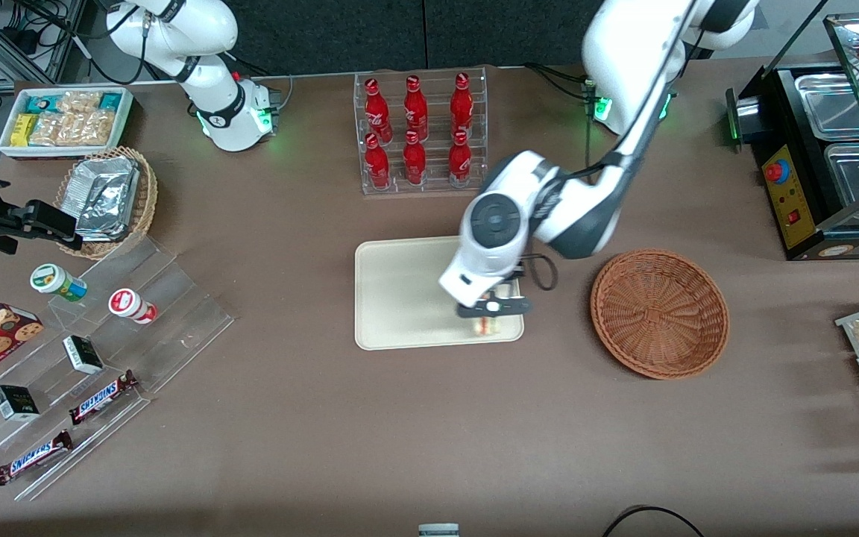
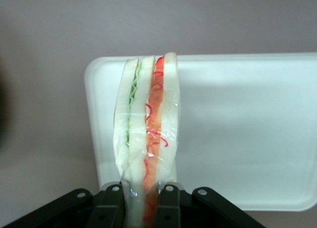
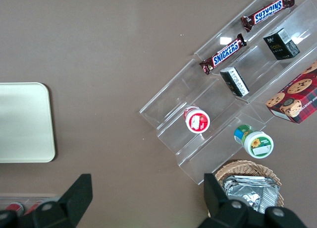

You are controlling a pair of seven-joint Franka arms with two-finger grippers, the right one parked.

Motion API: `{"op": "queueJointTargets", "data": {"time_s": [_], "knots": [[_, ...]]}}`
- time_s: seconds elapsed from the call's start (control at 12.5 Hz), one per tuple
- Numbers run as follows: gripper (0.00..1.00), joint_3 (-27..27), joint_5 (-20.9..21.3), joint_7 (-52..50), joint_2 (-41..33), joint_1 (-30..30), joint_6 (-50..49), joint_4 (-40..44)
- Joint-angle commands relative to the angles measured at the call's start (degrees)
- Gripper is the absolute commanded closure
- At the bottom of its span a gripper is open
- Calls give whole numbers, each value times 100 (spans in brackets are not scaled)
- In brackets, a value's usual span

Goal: Place sandwich from basket to tray
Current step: 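Lift the sandwich and carry it with the left gripper over the cream tray, then lower the sandwich onto the tray and open the left gripper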

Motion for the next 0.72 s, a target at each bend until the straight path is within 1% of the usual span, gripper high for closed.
{"op": "queueJointTargets", "data": {"time_s": [0.0, 0.16, 0.64], "knots": [[100, 66, -92, -158, 707, -441, -219, 764], [100, 66, -75, -238, 937, -617, -184, 854], [100, 84, -13, -361, 1166, -829, -61, 854]]}}
